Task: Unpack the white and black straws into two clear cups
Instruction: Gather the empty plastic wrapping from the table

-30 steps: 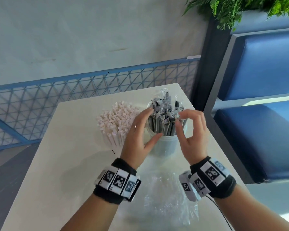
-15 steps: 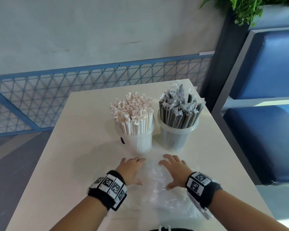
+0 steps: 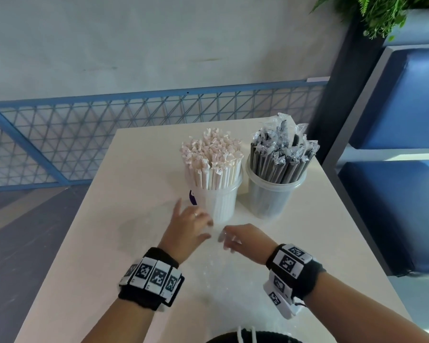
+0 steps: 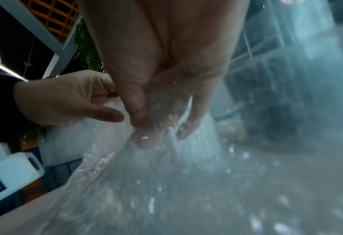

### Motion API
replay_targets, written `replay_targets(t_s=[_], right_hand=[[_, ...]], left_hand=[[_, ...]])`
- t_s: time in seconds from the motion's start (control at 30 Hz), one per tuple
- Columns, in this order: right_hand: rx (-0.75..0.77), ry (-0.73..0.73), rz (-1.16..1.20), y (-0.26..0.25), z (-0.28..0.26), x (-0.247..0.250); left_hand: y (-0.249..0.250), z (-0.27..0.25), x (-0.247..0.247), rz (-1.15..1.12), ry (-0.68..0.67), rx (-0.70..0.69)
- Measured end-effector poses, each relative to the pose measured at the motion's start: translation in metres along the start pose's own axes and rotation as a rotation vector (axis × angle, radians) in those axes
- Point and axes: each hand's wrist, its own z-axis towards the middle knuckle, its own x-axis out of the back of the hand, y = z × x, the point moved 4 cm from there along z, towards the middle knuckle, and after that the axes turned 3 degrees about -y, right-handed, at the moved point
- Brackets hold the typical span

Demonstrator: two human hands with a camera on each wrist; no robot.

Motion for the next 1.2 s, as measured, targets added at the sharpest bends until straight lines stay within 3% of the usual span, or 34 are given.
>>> replay_targets(t_s=[0.07,0.17,0.23,0.3,0.37,0.43,0.57,0.77,0.83,0.9,1.0,1.1,1.2], right_hand=[[-0.027,0.065,0.11,-0.005,0.001,0.003],[0.01,0.166,0.212,-0.017,0.004,0.006],[0.043,0.241,0.282,-0.026,0.006,0.008],[0.051,0.307,0.37,-0.035,0.008,0.008],[0.062,0.356,0.438,-0.046,0.011,0.007],[0.058,0.382,0.468,-0.055,0.014,0.004],[0.052,0.394,0.476,-0.071,0.02,-0.003],[0.21,0.393,0.457,-0.097,0.025,-0.009],[0.221,0.412,0.446,-0.103,0.027,-0.011],[0.246,0.438,0.424,-0.108,0.028,-0.01],[0.297,0.348,0.3,-0.113,0.024,-0.011],[0.287,0.249,0.127,-0.114,0.016,-0.012],[0.302,0.305,0.02,-0.115,0.01,-0.012]], left_hand=[[-0.018,-0.017,0.017,-0.036,0.25,0.229],[-0.039,-0.054,0.033,-0.451,0.597,0.643],[-0.048,-0.072,0.021,-0.812,0.518,0.957],[-0.047,-0.081,0.007,-1.185,0.338,1.088],[-0.041,-0.085,0.004,-1.462,0.226,1.038],[-0.039,-0.086,0.006,-1.544,0.258,0.924],[-0.049,-0.092,0.023,-1.487,0.569,0.829],[-0.06,-0.109,0.052,-1.19,0.698,0.627],[-0.06,-0.111,0.057,-1.119,0.639,0.568],[-0.06,-0.113,0.058,-1.093,0.471,0.51],[-0.066,-0.119,0.058,-1.189,0.289,0.472],[-0.075,-0.127,0.067,-1.21,0.231,0.432],[-0.082,-0.131,0.075,-0.99,0.216,0.433]])
